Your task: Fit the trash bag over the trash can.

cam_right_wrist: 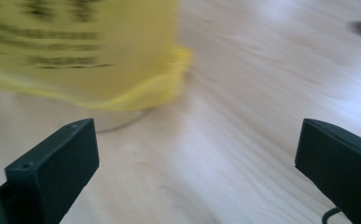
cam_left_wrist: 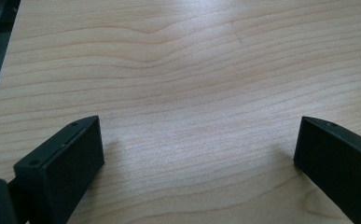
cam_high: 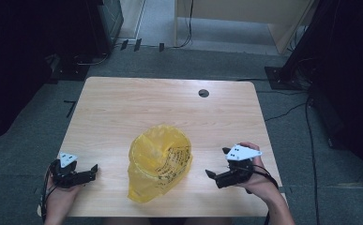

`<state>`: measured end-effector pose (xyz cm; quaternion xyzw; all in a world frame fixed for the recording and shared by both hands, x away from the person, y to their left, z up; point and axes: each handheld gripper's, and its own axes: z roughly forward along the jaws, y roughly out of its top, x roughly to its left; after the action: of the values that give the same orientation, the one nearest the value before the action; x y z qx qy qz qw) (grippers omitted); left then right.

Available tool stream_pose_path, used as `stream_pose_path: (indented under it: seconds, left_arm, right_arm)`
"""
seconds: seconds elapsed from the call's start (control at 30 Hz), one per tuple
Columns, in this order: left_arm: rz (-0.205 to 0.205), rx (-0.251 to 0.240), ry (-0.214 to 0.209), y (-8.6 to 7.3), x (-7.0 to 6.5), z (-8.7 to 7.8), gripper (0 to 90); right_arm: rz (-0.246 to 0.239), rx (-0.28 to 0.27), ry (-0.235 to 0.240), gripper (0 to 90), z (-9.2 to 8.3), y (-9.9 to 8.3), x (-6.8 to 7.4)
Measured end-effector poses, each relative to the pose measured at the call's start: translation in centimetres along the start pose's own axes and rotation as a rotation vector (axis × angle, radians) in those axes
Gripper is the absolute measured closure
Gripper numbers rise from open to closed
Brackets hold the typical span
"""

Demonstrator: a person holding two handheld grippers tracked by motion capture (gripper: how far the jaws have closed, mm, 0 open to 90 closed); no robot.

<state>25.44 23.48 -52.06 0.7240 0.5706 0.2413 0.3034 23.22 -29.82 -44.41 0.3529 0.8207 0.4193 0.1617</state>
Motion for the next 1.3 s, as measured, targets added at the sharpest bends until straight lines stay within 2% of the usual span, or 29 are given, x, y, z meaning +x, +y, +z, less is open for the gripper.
stream_pose_path:
  seconds: [0.03,0.07,0.1,0.17,0.2,0.27,0.3,0.37,0.43,0.47,0.53,0.57,0.67,0.77,0.83,0.87,1.0,1.3]
  left_arm:
    - [0.0,0.0,0.0,0.0,0.0,0.0,1.0]
    - [0.0,0.0,0.0,0.0,0.0,0.0,0.9]
    - [0.0,0.0,0.0,0.0,0.0,0.0,0.9]
    - [0.0,0.0,0.0,0.0,0.0,0.0,0.9]
    - [0.0,0.0,0.0,0.0,0.0,0.0,0.9]
    - [0.001,0.001,0.0,0.0,0.0,0.0,1.0]
    - [0.0,0.0,0.0,0.0,0.0,0.0,1.0]
    - [0.001,0.001,0.0,0.0,0.0,0.0,1.0]
    - [0.001,0.001,0.0,0.0,0.0,0.0,1.0]
    - [0.001,0.001,0.0,0.0,0.0,0.0,1.0]
    - [0.001,0.001,0.0,0.0,0.0,0.0,1.0]
    - [0.001,0.001,0.0,0.0,0.0,0.0,1.0]
    - [-0.002,0.001,0.002,0.0,0.0,0.0,1.0]
    - [-0.002,0.001,0.002,0.0,0.0,0.0,1.0]
    - [-0.002,0.001,0.002,0.0,0.0,0.0,1.0]
    - [-0.002,0.001,0.002,0.0,0.0,0.0,1.0]
    - [-0.002,0.001,0.002,0.0,0.0,0.0,1.0]
    - [-0.002,0.001,0.002,0.0,0.0,0.0,1.0]
  right_arm:
    - [0.0,0.0,0.0,0.0,0.0,0.0,0.0]
    - [0.051,-0.001,-0.097,0.0,-0.1,-0.2,-0.5]
    - [0.051,-0.001,-0.097,0.0,-0.1,-0.2,-0.5]
    - [0.131,-0.018,-0.144,0.0,-0.2,-0.5,-1.0]
    - [0.153,-0.025,-0.163,0.0,-0.2,-0.6,-1.2]
    - [0.238,-0.033,-0.215,0.0,-0.4,-0.9,-1.8]
    - [0.329,-0.027,-0.238,0.0,-0.5,-1.2,-2.4]
    - [0.342,-0.034,-0.239,0.0,-0.5,-1.5,-2.7]
    - [0.346,-0.042,-0.27,0.8,-0.5,-2.0,-3.0]
    - [0.341,-0.049,-0.316,4.7,-0.6,-2.5,-3.0]
    - [0.37,-0.052,-0.358,5.2,-0.8,-2.9,-3.3]
    - [0.37,-0.052,-0.358,5.2,-0.8,-2.9,-3.3]
    - [0.426,-0.053,-0.364,5.2,-1.1,-3.7,-3.8]
    - [0.43,-0.04,-0.384,5.1,-1.1,-4.2,-3.9]
    - [0.435,-0.019,-0.397,2.0,-1.2,-4.8,-4.1]
    - [0.459,-0.003,-0.414,0.0,-1.3,-5.2,-4.2]
    - [0.486,0.008,-0.438,0.0,-1.6,-6.1,-4.6]
    - [0.511,0.036,-0.462,0.0,-2.2,-7.9,-5.3]
